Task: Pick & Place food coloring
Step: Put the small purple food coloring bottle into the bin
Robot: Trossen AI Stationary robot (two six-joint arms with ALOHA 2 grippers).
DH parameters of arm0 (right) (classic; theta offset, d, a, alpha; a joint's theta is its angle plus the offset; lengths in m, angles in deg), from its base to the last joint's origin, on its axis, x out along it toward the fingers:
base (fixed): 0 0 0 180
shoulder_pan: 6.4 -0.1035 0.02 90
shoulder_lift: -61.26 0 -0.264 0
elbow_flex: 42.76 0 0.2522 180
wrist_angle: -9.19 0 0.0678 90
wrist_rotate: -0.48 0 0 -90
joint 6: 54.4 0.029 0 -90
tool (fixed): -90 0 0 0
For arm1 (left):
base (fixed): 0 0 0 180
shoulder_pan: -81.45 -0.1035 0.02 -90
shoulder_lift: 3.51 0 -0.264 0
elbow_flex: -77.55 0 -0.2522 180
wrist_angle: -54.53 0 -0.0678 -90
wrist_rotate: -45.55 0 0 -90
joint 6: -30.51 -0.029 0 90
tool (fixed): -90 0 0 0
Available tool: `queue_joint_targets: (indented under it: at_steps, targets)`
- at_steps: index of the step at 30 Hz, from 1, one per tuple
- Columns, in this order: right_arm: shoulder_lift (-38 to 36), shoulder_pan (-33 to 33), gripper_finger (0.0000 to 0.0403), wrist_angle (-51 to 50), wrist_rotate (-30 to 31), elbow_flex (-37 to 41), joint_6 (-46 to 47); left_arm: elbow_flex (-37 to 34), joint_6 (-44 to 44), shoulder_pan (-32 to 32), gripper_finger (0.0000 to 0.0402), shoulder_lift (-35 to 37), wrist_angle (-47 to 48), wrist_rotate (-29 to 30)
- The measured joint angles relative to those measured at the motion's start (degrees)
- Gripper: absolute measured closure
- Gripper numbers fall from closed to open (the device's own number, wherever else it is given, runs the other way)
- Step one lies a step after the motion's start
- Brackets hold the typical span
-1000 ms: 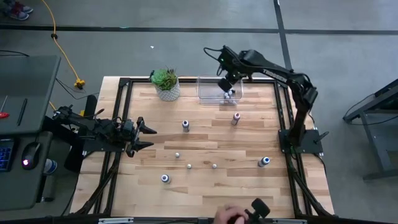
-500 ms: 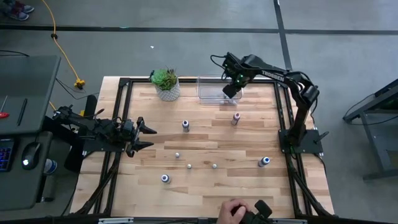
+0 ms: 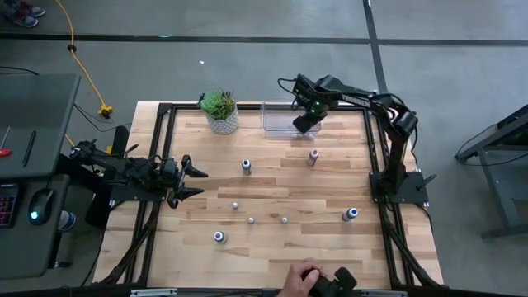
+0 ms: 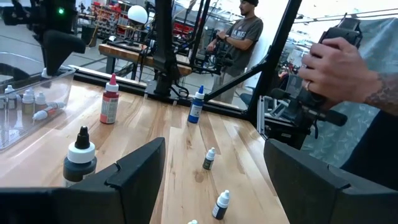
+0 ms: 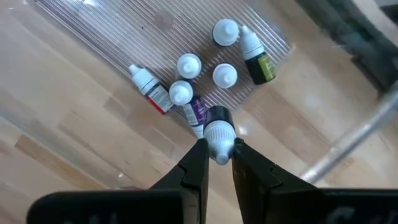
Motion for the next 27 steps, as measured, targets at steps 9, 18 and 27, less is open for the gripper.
queue_joint_targets:
  at_steps: [9,18,27]
  targets:
    - [3.0,0.0,0.0349,2.0,-1.1,0.0,1.3,0.0,0.0,0.0,0.013,0.0,0.0,0.0]
    - [5.4,0.5,0.0347,3.6,-2.2,0.0,2.6,0.0,0.0,0.0,0.013,0.0,0.0,0.0]
    - [6.2,1.1,0.0351,4.5,-2.1,0.0,2.6,0.0,0.0,0.0,0.013,0.0,0.0,0.0]
